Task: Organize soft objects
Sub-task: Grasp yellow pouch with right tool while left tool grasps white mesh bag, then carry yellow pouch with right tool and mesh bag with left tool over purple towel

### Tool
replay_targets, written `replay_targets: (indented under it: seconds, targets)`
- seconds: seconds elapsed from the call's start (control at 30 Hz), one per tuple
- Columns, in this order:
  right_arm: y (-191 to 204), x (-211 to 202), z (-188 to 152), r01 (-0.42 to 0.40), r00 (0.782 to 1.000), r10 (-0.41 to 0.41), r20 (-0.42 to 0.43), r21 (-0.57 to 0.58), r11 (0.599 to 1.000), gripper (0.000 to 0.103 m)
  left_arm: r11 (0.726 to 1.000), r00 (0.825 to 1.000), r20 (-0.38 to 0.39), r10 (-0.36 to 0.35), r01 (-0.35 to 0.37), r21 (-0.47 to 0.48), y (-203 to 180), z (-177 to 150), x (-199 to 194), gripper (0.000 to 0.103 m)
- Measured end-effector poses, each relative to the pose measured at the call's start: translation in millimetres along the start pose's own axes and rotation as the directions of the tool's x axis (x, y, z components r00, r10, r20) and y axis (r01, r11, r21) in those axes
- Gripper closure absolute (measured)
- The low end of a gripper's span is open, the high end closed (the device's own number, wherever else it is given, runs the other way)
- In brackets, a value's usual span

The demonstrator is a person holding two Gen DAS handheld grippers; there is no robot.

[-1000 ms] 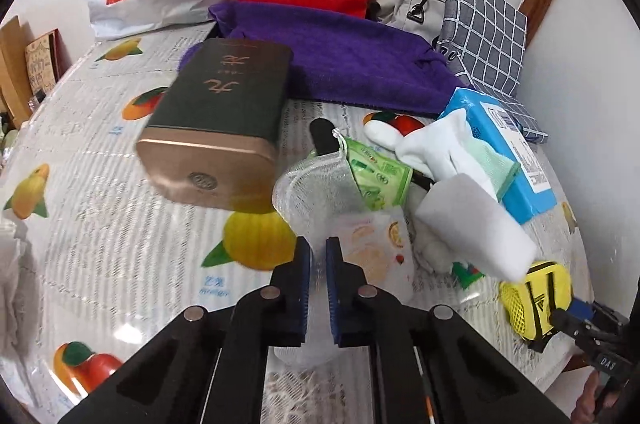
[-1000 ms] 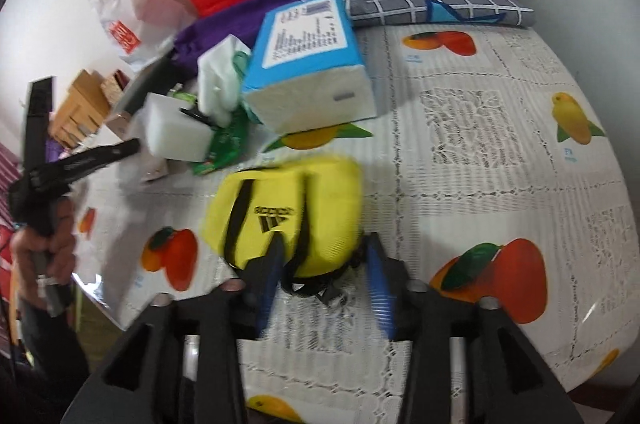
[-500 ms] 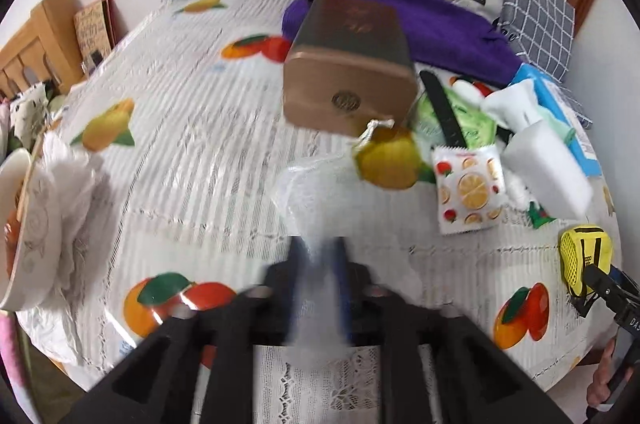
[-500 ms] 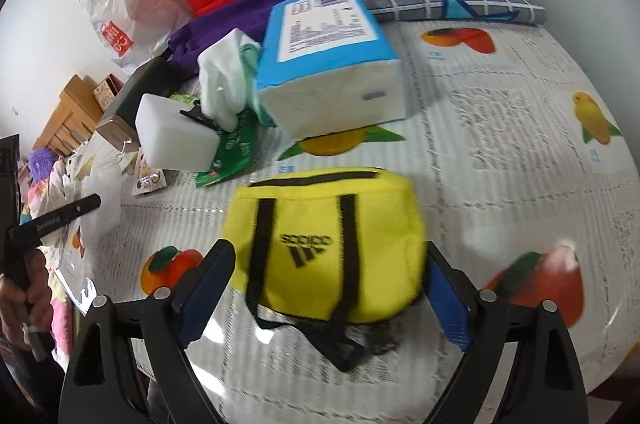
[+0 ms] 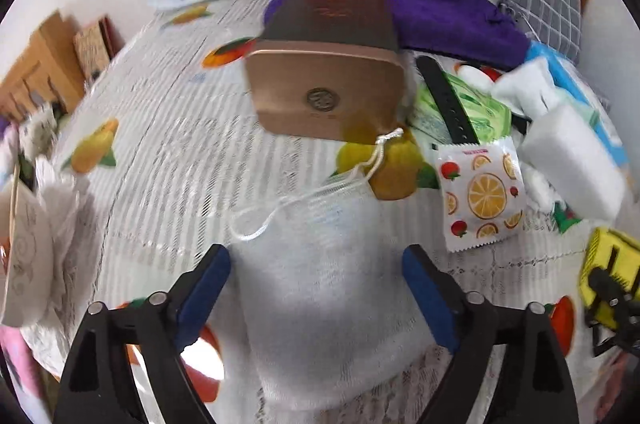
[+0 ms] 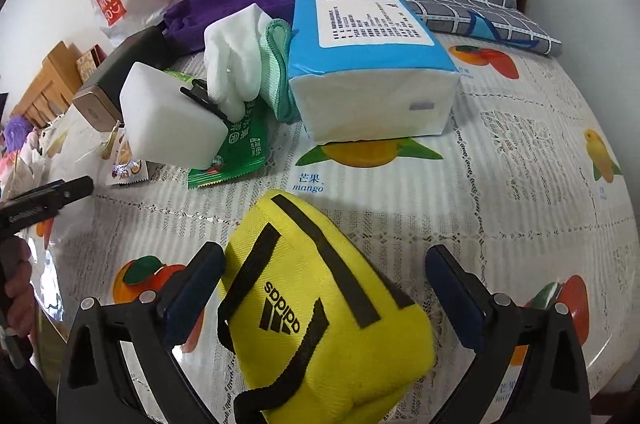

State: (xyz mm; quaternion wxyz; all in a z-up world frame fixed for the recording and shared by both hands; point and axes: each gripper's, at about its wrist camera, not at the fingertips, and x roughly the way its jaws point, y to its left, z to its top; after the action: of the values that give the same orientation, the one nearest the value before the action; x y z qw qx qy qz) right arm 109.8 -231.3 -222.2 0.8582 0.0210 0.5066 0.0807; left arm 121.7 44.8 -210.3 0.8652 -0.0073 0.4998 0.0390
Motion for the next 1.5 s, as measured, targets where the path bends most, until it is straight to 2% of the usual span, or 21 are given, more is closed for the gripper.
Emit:
replay_targets:
  seconds: [0.07,0.13,0.17,0.2,0.23,0.27,0.33,0.37,0.4,0.5,0.57,0.77,1.03,1.27,1.5]
  targets:
    - [-0.3,-0.5,-1.8,-0.004,1.0,0.004,0.005,-0.009,1.0,0.004,1.0,1.0,0.016,-0.002,0.002,0.009,-3.9,-2.2,-1.2,0.017]
    - [0.0,-3.1,-4.6,-0.008,1.0,0.008,0.016,-0.023,1.0,0.009,1.0,1.0,0.025,-0.015,0.014,0.026,-5.6,-2.0,-4.2,0.034]
    - [0.2,-4.8,-5.9,-0.016,1.0,0.017,0.019,-0.026,1.0,0.016,0.999,0.999,0.03,-0.021,0.02,0.041,-7.7,-2.5,-6.5,0.039]
    - [-0.1,-7.0,-7.1,-0.027,0.999,0.027,0.021,-0.029,0.999,0.026,0.998,0.999,0.033,-0.025,0.024,0.049,-9.7,-3.0,-8.3,0.051]
    - [-0.3,-10.2,-8.4,-0.045,0.999,0.046,0.023,-0.03,0.999,0.032,0.998,0.999,0.034,-0.028,0.026,0.057,-11.9,-3.5,-10.4,0.064]
    - [-0.3,-11.2,-8.9,-0.057,0.998,0.058,0.023,-0.029,0.998,0.042,0.997,0.999,0.033,-0.035,0.032,0.065,-14.5,-4.0,-12.0,0.07]
    - [0.2,-14.8,-10.5,-0.096,0.995,0.096,0.014,-0.032,0.995,0.066,0.996,0.999,0.024,-0.042,0.04,0.074,-17.9,-5.2,-14.5,0.091]
    - [1.0,-15.7,-10.2,-0.113,0.994,0.113,0.011,-0.031,0.993,0.074,0.996,0.999,0.019,-0.048,0.047,0.076,-18.6,-5.9,-15.5,0.094]
    - [1.0,-17.6,-10.4,-0.126,0.992,0.126,0.009,-0.03,0.992,0.074,0.996,0.998,0.015,-0.056,0.055,0.073,-17.7,-4.6,-14.4,0.096]
    - [1.1,-25.1,-11.9,-0.111,0.993,0.112,0.024,-0.042,0.993,0.078,0.994,0.995,0.003,-0.101,0.101,0.046,-11.8,-6.1,-18.2,0.098]
    - [-2.9,-30.2,-10.8,-0.134,0.99,0.135,0.033,-0.022,0.991,0.079,0.992,0.993,0.008,-0.119,0.119,0.028,-7.3,-5.7,-23.9,0.098]
    - [-10.4,-56.5,4.6,-0.136,0.986,0.136,0.101,-0.01,0.991,0.081,0.99,0.989,0.05,-0.14,0.14,-0.003,5.6,7.7,-48.9,0.098]
    - [-11.9,-83.3,42.2,-0.116,0.977,0.122,0.173,-0.04,0.992,0.087,0.99,0.985,0.106,-0.139,0.14,-0.003,8.2,38.7,-74.2,0.098]
    - [-13.2,-79.3,56.4,-0.143,0.977,0.147,0.155,-0.034,0.989,0.088,0.99,0.982,0.125,-0.143,0.144,0.001,6.8,58.0,-80.4,0.098]
    - [-11.3,-101.0,86.9,-0.149,0.965,0.156,0.213,-0.048,0.988,0.088,0.991,0.982,0.133,-0.133,0.135,-0.006,5.9,83.2,-79.9,0.098]
